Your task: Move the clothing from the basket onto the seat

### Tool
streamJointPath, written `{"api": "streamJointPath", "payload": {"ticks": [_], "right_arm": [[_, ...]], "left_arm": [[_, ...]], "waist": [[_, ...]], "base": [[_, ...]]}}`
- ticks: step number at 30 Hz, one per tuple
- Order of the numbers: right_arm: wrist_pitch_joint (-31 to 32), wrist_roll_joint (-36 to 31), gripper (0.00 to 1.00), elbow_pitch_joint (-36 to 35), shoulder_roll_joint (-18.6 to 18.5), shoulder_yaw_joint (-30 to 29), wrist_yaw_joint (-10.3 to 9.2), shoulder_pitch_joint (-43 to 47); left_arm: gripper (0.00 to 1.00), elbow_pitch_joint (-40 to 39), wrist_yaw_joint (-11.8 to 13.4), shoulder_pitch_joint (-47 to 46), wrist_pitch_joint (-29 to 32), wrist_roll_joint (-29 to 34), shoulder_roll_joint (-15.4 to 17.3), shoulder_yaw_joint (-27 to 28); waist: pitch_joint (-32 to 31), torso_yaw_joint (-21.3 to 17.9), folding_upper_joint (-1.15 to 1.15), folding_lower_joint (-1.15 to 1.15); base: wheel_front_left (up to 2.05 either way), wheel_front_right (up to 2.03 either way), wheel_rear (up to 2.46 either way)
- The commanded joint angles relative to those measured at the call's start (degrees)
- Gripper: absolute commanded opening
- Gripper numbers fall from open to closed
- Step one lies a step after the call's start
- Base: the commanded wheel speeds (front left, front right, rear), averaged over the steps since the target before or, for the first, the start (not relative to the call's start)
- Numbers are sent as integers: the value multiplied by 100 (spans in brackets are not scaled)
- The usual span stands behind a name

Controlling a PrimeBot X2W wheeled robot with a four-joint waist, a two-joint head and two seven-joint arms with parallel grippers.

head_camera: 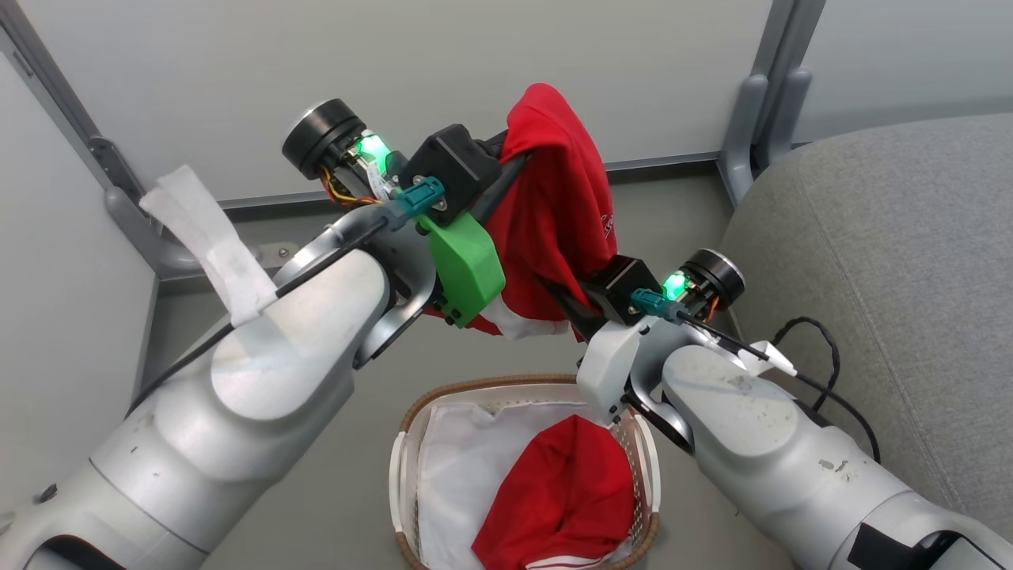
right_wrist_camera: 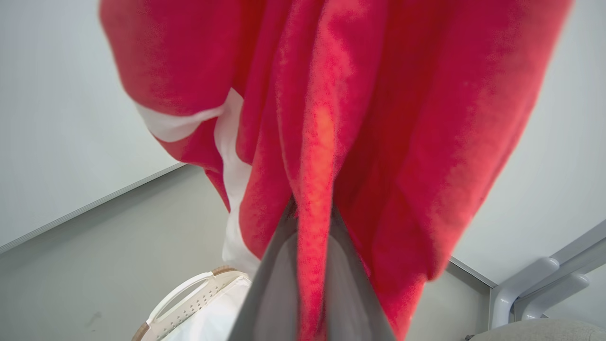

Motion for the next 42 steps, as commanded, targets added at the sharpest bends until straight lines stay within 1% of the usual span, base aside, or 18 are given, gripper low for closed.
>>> {"api": "streamJointPath", "payload": {"ticks": [1,4,6,7,8,11,17,22,28,31,37,42], "right_arm": [[-40,59,0,54,-25,14,-6,-99],[-75,91,0,108,-25,-12,-6,-183],[-94,65,0,108,-25,-72,-6,-237],[-101,49,0,100,-25,-111,-6,-253],[-94,24,0,79,-25,-174,-6,-266],[-98,-77,0,-48,-24,-401,-6,-284],[-102,-454,0,-267,-24,-1017,-6,-135],[-102,-775,0,-463,-108,-1592,-7,46],[-102,-1053,0,-757,-255,-2201,-6,363],[-102,-1170,0,-914,-337,-2493,-6,516],[-103,-1387,0,-1226,-434,-2983,-6,764],[-103,-1518,0,-1512,-492,-3179,-6,916]], "left_arm": [[0,7,-15,-1,-61,-53,49,33],[0,59,22,120,-123,-156,133,112],[44,83,59,188,-204,-221,174,161],[78,98,56,232,-219,-284,190,181],[100,106,47,299,-245,-379,211,211],[100,91,39,402,-378,-469,318,282],[100,139,151,801,-720,-639,381,362],[100,169,291,1313,-1064,-827,308,446],[100,160,391,1878,-1308,-953,279,435],[100,156,394,2062,-1360,-1000,221,408],[100,141,425,2285,-1441,-974,122,391],[100,121,441,2357,-1472,-870,23,350]], "waist": [[6,-8,0,0],[24,-38,0,0],[42,-63,0,0],[48,-75,0,0],[58,-94,0,0],[92,-134,0,0],[152,-194,0,0],[164,-250,0,0],[181,-318,0,0],[190,-354,0,0],[225,-557,0,0],[291,-902,0,0]], "base": [[0,0,0],[0,0,0],[0,0,0],[0,0,0],[0,0,0],[0,0,0],[0,0,0],[0,0,0],[0,0,0],[0,0,0],[0,0,0],[0,0,0]]}}
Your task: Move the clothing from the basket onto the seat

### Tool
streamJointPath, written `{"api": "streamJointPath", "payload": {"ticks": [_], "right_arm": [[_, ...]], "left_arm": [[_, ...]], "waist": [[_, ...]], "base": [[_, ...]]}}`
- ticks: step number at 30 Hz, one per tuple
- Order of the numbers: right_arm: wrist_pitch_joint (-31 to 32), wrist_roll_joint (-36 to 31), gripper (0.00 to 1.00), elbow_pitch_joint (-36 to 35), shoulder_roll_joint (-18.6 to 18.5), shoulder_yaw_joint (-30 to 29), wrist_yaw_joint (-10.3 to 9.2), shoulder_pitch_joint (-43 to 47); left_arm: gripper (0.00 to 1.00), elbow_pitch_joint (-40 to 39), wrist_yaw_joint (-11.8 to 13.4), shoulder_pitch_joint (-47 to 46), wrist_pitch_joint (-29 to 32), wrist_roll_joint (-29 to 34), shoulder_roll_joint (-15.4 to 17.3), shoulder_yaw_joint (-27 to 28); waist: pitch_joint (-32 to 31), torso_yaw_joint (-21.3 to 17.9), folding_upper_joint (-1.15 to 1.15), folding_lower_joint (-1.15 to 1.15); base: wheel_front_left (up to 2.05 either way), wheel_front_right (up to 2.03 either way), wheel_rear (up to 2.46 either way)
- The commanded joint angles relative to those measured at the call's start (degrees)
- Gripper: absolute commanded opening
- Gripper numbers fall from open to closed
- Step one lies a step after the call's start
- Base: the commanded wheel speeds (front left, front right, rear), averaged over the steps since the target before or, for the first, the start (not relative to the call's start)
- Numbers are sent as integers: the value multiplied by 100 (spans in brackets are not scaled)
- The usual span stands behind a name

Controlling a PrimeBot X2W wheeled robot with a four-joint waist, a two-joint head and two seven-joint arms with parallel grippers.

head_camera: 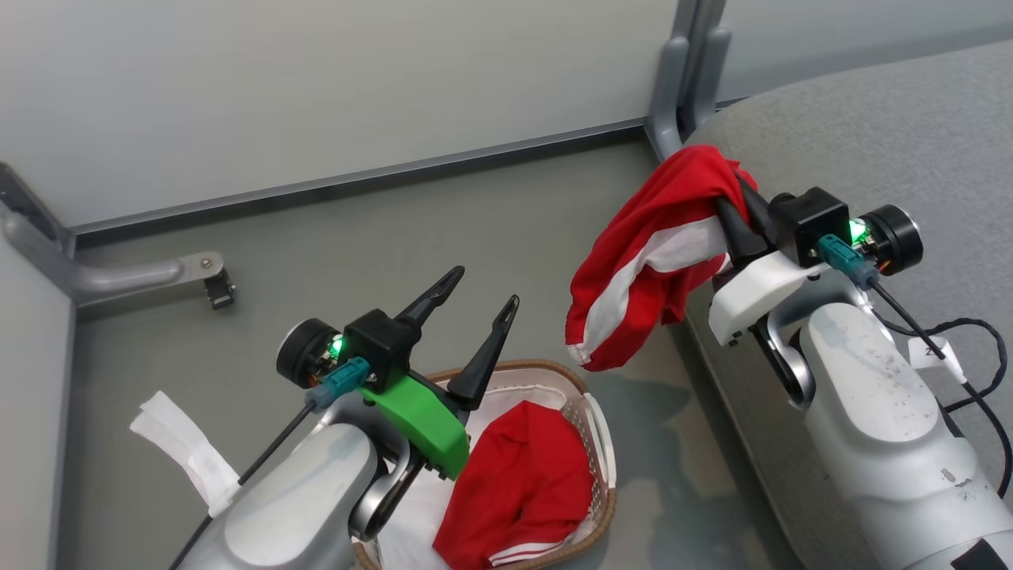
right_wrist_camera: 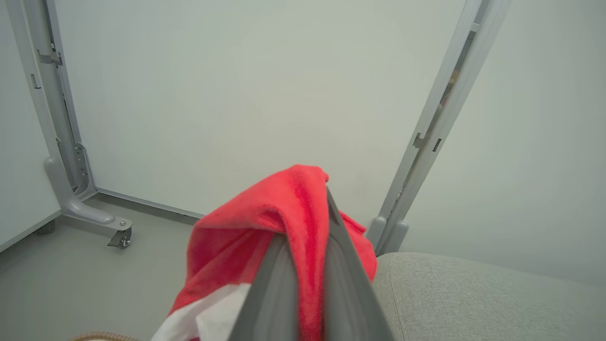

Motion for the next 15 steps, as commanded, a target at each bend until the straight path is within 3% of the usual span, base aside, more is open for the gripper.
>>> {"api": "streamJointPath", "payload": {"ticks": [1,15], "right_arm": [[-27,-26,0,-107,-24,-64,-8,115],[110,-70,0,-1089,-113,-440,-8,692]], "left_arm": [[100,-6,18,115,-24,36,-26,-11],[100,66,-12,60,-51,313,-205,-115]], "waist": [[71,-284,0,0],[478,-1683,0,0]], "base": [[0,0,0],[0,0,0]]}}
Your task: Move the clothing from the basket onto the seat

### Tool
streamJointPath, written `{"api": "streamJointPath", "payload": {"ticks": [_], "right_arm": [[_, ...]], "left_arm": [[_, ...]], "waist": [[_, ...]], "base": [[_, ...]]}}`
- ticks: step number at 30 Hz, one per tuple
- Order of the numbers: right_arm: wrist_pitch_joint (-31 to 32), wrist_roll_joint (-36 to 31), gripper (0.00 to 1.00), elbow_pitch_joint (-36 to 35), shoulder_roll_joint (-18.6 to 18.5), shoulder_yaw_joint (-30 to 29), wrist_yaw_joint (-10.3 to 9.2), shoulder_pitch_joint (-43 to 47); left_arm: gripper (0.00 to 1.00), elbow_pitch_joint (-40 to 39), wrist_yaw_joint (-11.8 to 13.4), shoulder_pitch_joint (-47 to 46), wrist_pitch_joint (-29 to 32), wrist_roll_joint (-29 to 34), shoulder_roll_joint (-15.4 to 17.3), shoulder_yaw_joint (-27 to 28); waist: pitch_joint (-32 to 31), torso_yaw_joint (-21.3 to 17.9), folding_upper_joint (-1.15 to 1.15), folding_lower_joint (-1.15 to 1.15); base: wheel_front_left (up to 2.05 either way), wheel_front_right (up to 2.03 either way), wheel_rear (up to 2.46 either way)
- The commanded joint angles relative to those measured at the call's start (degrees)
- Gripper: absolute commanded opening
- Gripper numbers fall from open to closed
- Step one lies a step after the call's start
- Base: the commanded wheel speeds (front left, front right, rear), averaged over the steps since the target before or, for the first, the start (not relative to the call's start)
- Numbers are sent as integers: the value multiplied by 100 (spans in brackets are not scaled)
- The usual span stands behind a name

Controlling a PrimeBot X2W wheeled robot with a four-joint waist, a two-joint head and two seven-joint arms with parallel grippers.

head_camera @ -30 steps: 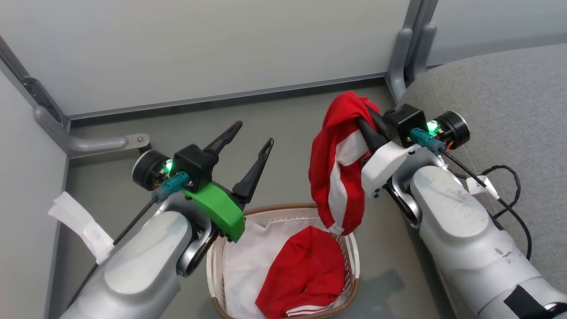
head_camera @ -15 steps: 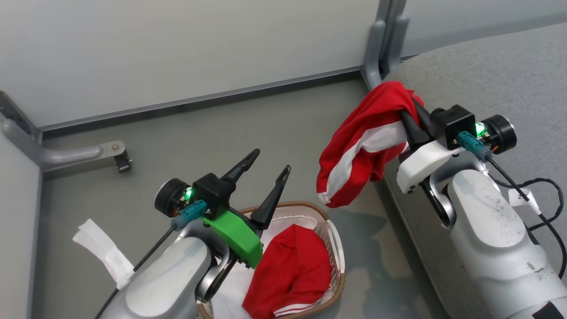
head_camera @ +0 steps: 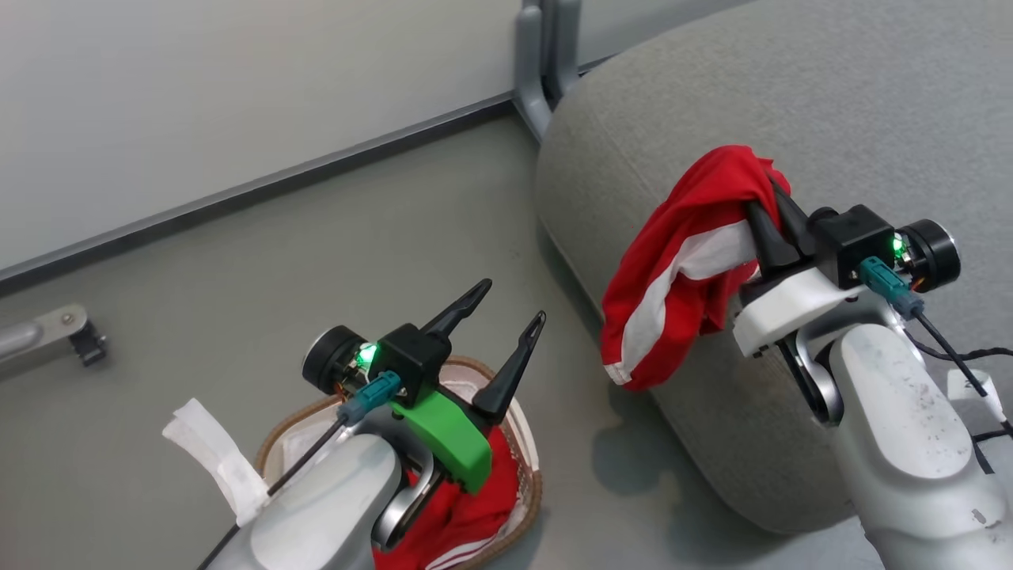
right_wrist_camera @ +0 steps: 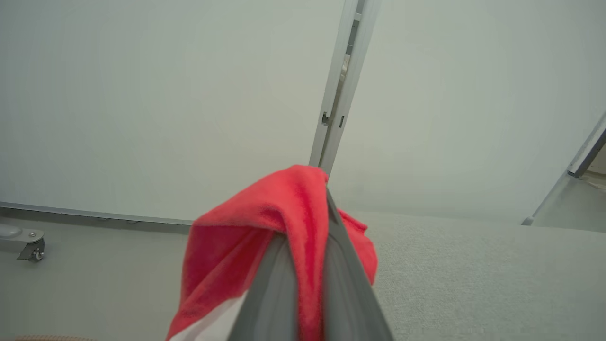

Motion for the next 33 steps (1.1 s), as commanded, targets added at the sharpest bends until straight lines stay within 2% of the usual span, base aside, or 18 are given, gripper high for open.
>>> {"api": "streamJointPath", "payload": {"ticks": [1,5,9,19,26,33], "right_arm": [[23,18,0,-81,-27,-50,-7,115],[64,43,0,-194,-21,-209,-7,268],[69,57,0,-210,-59,-340,-8,326],[10,141,0,-28,-155,-764,-8,96],[132,401,0,259,-574,-946,-8,-879],[550,688,0,423,-1453,-1061,-8,-2291]], "left_arm": [[100,27,-23,-11,-23,46,27,-3],[100,60,-48,-90,-24,64,-9,-41],[100,117,-69,-166,-24,97,-31,-66],[100,137,-30,-389,-1,205,-37,-114],[100,11,-8,-661,63,353,28,-147],[100,-295,-13,-1124,204,469,4,-157]], "waist": [[271,-534,0,0],[399,-712,0,0],[529,-734,0,0],[907,-289,0,0],[1314,141,0,0],[1858,593,0,0]], "base": [[0,0,0],[0,0,0],[0,0,0],[0,0,0],[0,0,0],[0,0,0]]}}
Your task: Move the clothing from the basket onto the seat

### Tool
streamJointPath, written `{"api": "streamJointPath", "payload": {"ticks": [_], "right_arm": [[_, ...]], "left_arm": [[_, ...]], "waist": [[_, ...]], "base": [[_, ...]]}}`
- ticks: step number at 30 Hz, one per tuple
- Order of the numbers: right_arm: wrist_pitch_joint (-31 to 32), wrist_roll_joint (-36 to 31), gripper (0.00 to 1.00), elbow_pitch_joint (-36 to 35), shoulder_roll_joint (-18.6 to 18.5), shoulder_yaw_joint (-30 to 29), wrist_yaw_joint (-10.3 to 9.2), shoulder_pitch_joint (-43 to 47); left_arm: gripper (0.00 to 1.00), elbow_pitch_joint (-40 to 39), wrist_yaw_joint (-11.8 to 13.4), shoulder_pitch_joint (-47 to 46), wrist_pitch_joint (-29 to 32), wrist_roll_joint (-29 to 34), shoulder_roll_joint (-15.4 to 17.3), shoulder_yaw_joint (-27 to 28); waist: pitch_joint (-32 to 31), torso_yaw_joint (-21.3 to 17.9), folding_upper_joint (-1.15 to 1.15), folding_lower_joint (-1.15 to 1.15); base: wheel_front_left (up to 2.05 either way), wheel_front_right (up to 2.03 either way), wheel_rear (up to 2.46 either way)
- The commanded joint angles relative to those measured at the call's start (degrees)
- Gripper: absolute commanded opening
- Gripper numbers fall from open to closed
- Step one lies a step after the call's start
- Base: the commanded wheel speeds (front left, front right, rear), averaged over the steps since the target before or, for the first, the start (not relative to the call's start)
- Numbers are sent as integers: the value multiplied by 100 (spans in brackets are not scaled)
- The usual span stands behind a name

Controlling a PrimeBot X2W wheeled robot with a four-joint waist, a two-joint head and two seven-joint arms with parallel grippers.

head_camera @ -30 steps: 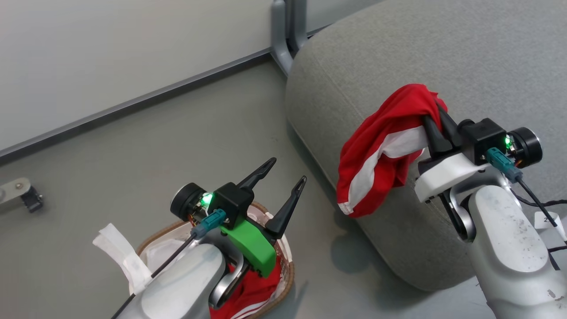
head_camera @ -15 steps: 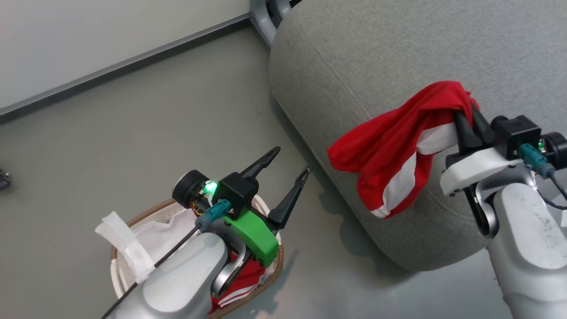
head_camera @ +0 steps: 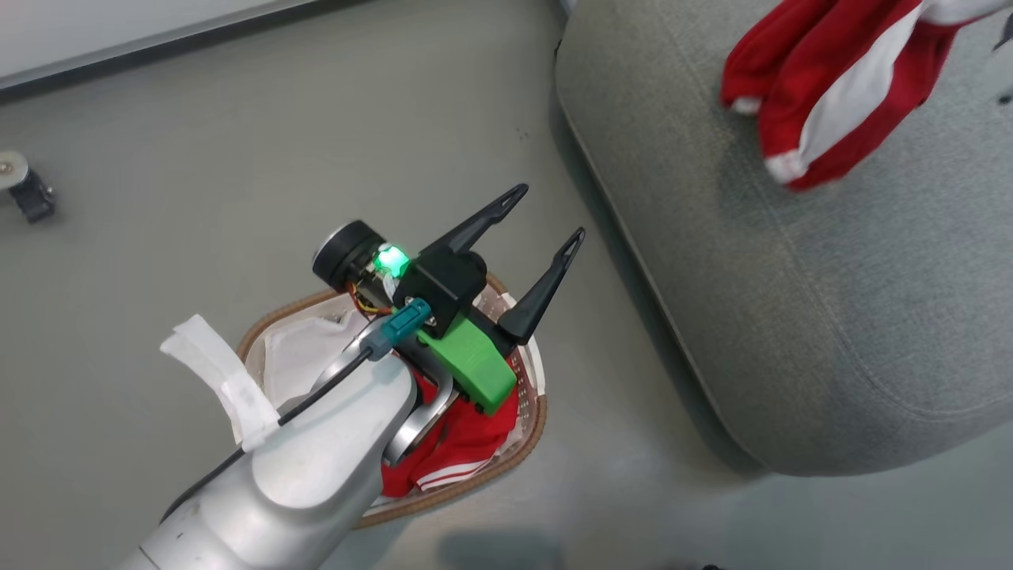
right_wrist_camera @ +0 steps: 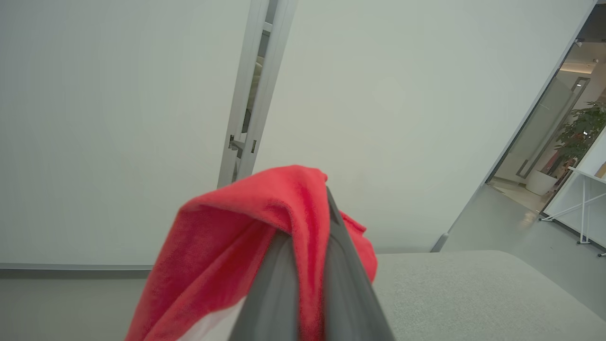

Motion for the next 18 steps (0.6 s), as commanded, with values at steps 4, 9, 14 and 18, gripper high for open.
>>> {"api": "streamJointPath", "payload": {"ticks": [4,9,14,18], "right_arm": [[294,-5,0,200,-549,-287,-8,-920],[591,-140,0,651,-1054,-624,-8,-1680],[602,-340,0,1256,-1268,-1069,-8,-1975],[422,-521,0,1811,-1133,-1545,-8,-1867]], "left_arm": [[100,-217,8,-357,124,119,39,2],[100,-523,27,-636,195,272,14,-54],[100,-750,29,-835,303,378,-1,-143],[100,-844,36,-939,363,463,-28,-202]], "waist": [[739,619,0,-1],[1189,916,0,-1],[1637,1131,0,-1],[1942,1195,0,-1]], "base": [[0,0,0],[0,0,0],[0,0,0],[0,0,0]]}}
